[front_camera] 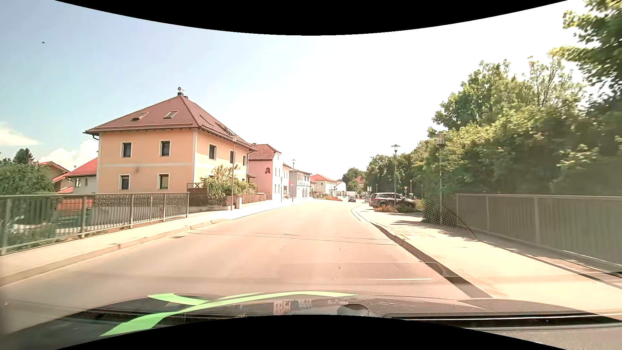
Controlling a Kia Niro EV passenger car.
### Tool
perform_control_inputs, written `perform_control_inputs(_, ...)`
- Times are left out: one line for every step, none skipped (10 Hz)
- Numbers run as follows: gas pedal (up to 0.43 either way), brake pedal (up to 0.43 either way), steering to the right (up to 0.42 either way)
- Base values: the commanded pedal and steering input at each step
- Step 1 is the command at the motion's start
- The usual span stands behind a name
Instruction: Follow the waypoints while adhering to traffic rules and regulations
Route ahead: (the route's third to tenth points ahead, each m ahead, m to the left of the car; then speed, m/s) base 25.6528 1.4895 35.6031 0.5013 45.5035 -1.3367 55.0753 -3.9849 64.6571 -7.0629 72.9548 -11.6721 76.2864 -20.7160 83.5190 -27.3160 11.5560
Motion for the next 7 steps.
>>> perform_control_inputs(0.118, 0.000, -0.003)
perform_control_inputs(0.087, 0.000, 0.003)
perform_control_inputs(0.047, 0.000, 0.008)
perform_control_inputs(0.039, 0.000, 0.008)
perform_control_inputs(0.000, 0.000, 0.008)
perform_control_inputs(0.000, 0.000, 0.008)
perform_control_inputs(0.000, 0.000, 0.007)
